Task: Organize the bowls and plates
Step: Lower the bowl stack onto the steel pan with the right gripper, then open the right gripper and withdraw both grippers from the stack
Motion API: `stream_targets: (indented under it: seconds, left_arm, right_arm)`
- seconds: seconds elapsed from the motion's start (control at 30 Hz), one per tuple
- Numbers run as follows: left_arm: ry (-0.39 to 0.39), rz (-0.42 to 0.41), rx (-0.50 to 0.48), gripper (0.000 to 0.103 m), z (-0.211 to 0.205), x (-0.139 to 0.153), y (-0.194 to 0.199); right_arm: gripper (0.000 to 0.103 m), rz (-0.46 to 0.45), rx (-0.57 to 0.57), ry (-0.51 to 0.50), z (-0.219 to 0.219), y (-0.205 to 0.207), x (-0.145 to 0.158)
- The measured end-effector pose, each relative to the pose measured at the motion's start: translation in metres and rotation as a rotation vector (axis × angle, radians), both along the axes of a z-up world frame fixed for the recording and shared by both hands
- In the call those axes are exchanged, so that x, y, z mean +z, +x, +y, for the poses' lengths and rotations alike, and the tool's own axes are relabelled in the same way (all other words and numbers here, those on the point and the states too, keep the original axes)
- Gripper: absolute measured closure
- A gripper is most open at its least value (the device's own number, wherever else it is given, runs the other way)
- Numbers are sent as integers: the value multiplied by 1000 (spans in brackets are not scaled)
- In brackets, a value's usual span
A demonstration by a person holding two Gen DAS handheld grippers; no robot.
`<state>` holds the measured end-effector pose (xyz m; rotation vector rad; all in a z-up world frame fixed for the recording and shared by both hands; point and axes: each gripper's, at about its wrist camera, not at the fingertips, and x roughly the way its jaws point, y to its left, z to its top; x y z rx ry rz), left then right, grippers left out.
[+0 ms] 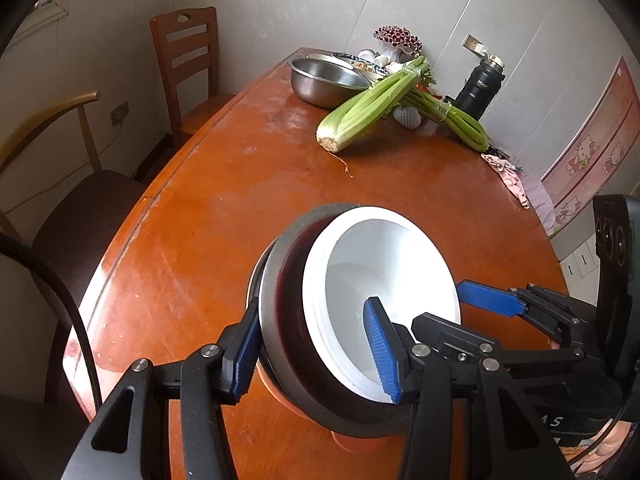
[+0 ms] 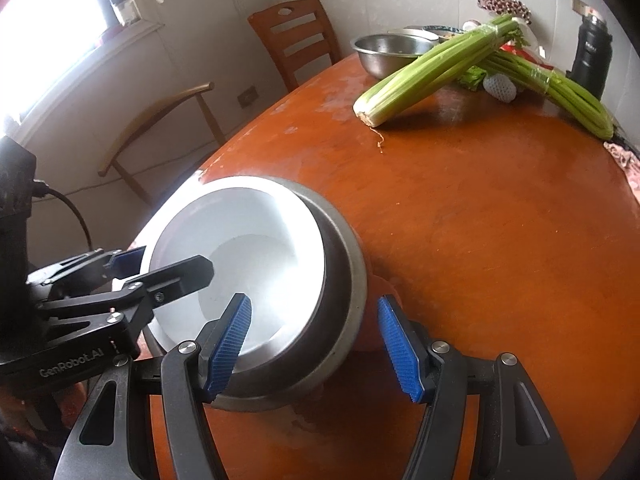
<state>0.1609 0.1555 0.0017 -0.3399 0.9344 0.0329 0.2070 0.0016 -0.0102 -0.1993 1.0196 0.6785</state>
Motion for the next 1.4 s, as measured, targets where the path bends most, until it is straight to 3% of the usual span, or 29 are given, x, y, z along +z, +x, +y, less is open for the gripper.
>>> stream_targets:
  seconds: [0.27, 0.6, 0.97, 1.13, 1.4]
  left_arm:
    - [48, -17, 42, 52, -2, 10, -10]
    - [134, -88, 110, 42, -20, 35, -50]
    - [164, -56, 126, 42, -73, 18, -88]
    - [161, -73, 160, 42, -94, 15, -108]
    - [179, -97, 135, 41, -121, 14, -135]
  right_arm:
    - [35, -30, -5, -9, -2, -5, 4]
    - [35, -121, 6, 62, -36, -39, 39]
    - [35, -153, 42, 20, -73, -88, 25]
    - [35, -190, 43, 19, -95, -106, 23]
    - [34, -255, 34, 49, -118, -134, 24]
